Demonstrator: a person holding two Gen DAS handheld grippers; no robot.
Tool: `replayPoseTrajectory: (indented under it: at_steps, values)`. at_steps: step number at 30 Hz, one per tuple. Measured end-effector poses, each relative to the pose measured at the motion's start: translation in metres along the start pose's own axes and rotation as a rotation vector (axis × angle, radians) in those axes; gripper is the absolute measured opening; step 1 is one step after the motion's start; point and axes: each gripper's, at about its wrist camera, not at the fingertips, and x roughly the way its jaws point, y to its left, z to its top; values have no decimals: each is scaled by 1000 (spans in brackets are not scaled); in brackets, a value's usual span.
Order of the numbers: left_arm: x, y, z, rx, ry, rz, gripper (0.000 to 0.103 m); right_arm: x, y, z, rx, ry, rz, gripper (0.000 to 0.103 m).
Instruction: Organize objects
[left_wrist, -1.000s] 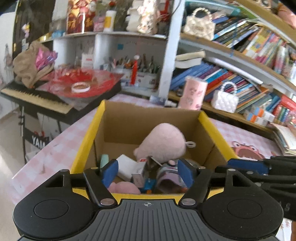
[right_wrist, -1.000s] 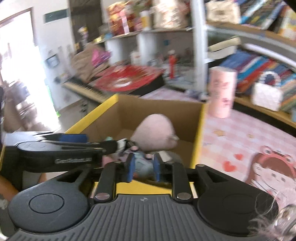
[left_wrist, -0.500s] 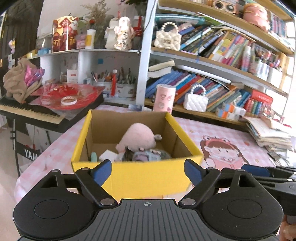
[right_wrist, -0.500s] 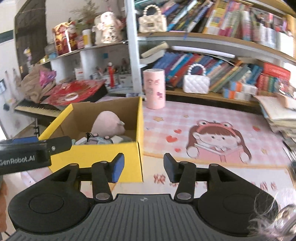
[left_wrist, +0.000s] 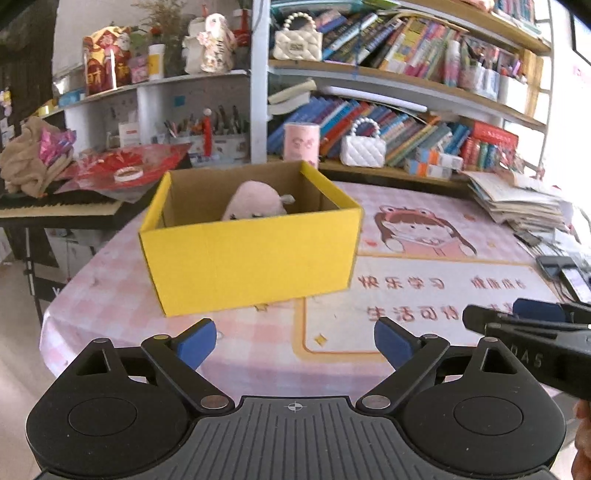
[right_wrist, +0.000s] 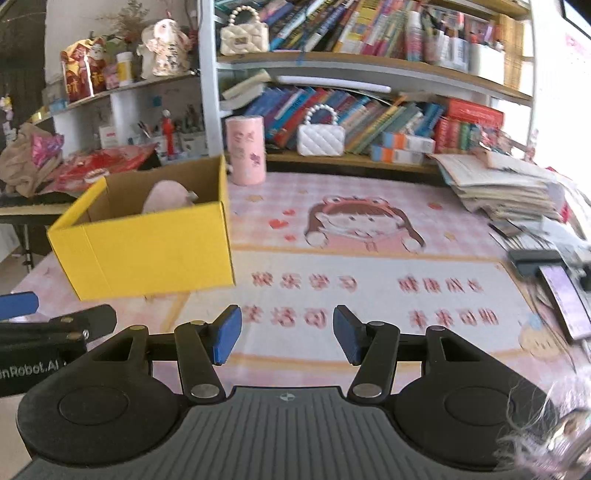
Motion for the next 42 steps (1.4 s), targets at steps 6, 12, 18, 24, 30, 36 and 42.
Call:
replayPoseTrajectory:
  at_steps: [6,12,18,24,30,36,42]
  values:
    - [-8,-14,-5,45,-3,-43,99,-14,-8,-16,23,19,-88,65]
    - [-9,-26,-10,68,24,-85,100,-22,-18,-23,32,27,-185,89]
    - [-8,-35,-13,69,37,-88,100,-28,-28,-29,44,40,-232,103]
    - [-6,-45,-14,99,53,-61,100,-29,-34,-33,45,54,-256,103]
    - [-4,-49,-13,102,68,-35,100,-29,-36,-32,50,55,-260,103]
    - [0,-49,-14,98,81,12,100,-29,-35,-31,37,56,-252,103]
    - [-1,-51,-14,99,84,23,100,-27,-35,-31,30,68,-256,103]
